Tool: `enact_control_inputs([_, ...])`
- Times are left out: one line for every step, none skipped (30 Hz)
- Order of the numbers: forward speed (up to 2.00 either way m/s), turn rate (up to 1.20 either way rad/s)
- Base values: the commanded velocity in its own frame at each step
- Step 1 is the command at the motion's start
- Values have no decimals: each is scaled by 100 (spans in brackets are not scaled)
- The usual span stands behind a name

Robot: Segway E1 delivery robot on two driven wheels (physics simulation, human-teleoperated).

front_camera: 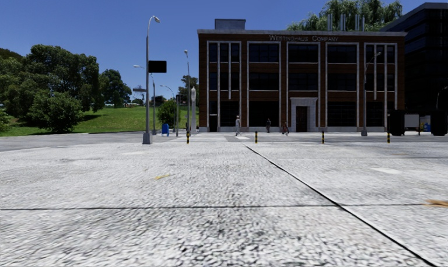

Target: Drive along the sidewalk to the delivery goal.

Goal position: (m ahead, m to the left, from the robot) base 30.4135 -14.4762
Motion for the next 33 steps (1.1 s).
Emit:
enact_control_inputs([200,0])
enact_control_inputs([200,0])
enact_control_inputs([200,0])
enact_control_inputs([200,0])
enact_control_inputs([200,0])
enact_control_inputs([200,0])
enact_control_inputs([200,0])
enact_control_inputs([200,0])
enact_control_inputs([200,0])
enact_control_inputs([200,0])
enact_control_inputs([200,0])
enact_control_inputs([200,0])
enact_control_inputs([200,0])
enact_control_inputs([200,0])
enact_control_inputs([200,0])
enact_control_inputs([200,0])
enact_control_inputs([200,0])
enact_control_inputs([200,0])
enact_control_inputs([200,0])
enact_control_inputs([200,4])
enact_control_inputs([200,8])
enact_control_inputs([200,13])
enact_control_inputs([200,14])
enact_control_inputs([200,14])
enact_control_inputs([200,14])
enact_control_inputs([200,14])
enact_control_inputs([200,14])
enact_control_inputs([200,14])
enact_control_inputs([200,14])
enact_control_inputs([200,12])
enact_control_inputs([200,6])
enact_control_inputs([200,6])
enact_control_inputs([200,6])
